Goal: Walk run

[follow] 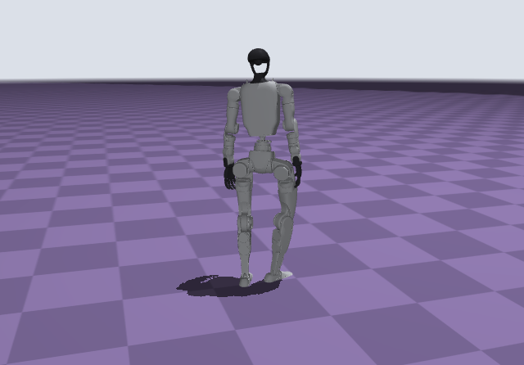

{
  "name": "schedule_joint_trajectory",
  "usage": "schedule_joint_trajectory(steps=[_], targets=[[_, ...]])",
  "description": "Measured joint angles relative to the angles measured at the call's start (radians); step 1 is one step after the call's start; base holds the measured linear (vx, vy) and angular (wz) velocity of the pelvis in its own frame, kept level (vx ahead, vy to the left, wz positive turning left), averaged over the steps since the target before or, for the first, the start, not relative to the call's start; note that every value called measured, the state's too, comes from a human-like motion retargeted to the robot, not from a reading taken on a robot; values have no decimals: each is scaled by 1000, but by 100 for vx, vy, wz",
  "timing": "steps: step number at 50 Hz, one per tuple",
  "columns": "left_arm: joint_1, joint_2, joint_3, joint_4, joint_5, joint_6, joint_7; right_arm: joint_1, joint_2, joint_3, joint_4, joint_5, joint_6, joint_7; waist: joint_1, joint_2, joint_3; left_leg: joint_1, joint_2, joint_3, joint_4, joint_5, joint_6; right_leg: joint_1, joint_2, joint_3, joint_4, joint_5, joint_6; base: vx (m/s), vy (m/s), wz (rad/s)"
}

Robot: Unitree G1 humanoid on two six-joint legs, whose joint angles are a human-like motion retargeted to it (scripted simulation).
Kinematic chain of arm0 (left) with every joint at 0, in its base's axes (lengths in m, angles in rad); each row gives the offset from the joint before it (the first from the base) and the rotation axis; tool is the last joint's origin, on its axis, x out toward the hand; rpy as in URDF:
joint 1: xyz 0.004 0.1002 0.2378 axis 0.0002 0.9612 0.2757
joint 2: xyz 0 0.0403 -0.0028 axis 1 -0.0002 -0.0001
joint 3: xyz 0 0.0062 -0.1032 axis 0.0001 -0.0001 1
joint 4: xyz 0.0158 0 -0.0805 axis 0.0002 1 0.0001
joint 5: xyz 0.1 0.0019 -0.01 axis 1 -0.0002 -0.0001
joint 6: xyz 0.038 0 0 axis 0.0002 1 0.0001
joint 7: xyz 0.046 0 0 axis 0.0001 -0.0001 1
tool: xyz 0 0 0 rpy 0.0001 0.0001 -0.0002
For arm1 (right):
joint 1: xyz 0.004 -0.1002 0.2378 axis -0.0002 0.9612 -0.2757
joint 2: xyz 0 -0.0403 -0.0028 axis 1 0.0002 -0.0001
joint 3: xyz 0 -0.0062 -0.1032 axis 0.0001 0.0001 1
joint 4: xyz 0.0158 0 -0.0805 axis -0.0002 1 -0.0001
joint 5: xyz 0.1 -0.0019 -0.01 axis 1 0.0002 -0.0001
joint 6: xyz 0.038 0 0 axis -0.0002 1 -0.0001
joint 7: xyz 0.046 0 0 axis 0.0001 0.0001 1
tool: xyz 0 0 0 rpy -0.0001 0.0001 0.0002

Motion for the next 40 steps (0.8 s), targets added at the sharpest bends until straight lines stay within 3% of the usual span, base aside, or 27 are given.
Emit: schedule_joint_trajectory(steps=[5,8,10,13,16,20,23,26,28,30,32,35,37,40], targets=[[38,-17,32,1,-2,13,-30,44,-2,-41,52,-10,16,-5,62,6,-28,114,12,167,-58,-14,-19,139,-5,-209,-17,-9,-17,15,-11,-195],[90,-19,57,-31,4,2,-74,44,-10,-56,92,-21,42,7,45,-10,-34,184,-1,294,-43,-39,-43,127,26,-18,-73,5,-53,23,-19,-135],[113,-16,59,-33,15,-6,-74,37,-11,-83,101,-23,72,29,29,-16,-41,167,4,334,45,-32,-51,117,-15,-21,-73,21,-60,9,-21,-120],[125,-25,56,-14,27,-10,-14,23,-6,-77,66,-1,65,61,1,-43,-17,114,-2,347,225,4,-13,122,-33,74,-107,47,-50,-7,-12,-153],[132,-12,36,20,40,-6,20,18,-3,-48,35,11,40,36,-23,-55,-17,29,-22,212,319,-3,-32,112,-29,151,-132,79,-47,0,-12,-173],[142,-14,40,33,65,14,38,16,9,-37,5,-17,23,-8,-14,-55,-3,-36,-73,-37,252,17,-48,92,12,326,-153,120,-33,2,-7,-227],[137,-19,31,38,39,26,43,8,7,-18,-9,-11,37,32,19,-56,16,-55,-135,-313,185,42,-39,78,56,490,-157,141,0,1,-1,-284],[137,-24,24,33,26,33,36,6,10,-6,-27,-25,57,62,24,-47,27,-41,-192,-613,139,95,-85,58,105,648,-155,163,48,-4,4,-282],[130,-24,20,23,21,42,24,-1,12,5,-40,-28,64,67,27,-46,35,-37,-207,-677,119,143,-93,42,143,759,-152,177,84,-5,7,-295],[123,-21,11,8,14,52,10,-6,12,17,-51,-22,63,67,12,-67,35,-50,-218,-598,147,109,-39,23,154,863,-157,191,132,-12,2,-268],[121,-17,7,-17,3,57,-2,-6,11,30,-64,-26,59,70,-25,-64,36,-37,-152,-393,113,80,28,13,177,916,-174,204,179,-19,6,-232],[132,-12,30,-70,-16,52,-16,-4,17,35,-87,-70,37,76,-79,-64,31,-8,-111,-261,76,61,43,-4,188,931,-206,220,237,-26,3,-273],[131,-5,47,-103,-39,45,-18,-5,29,26,-100,-67,26,37,-93,-57,28,-1,-69,-150,56,54,37,-30,184,864,-209,191,194,-36,0,-313],[127,4,43,-145,-67,42,-4,-2,31,-2,-91,12,-14,-10,-73,-42,22,25,-36,-21,18,48,40,-63,98,492,-159,87,120,-33,2,-290]])
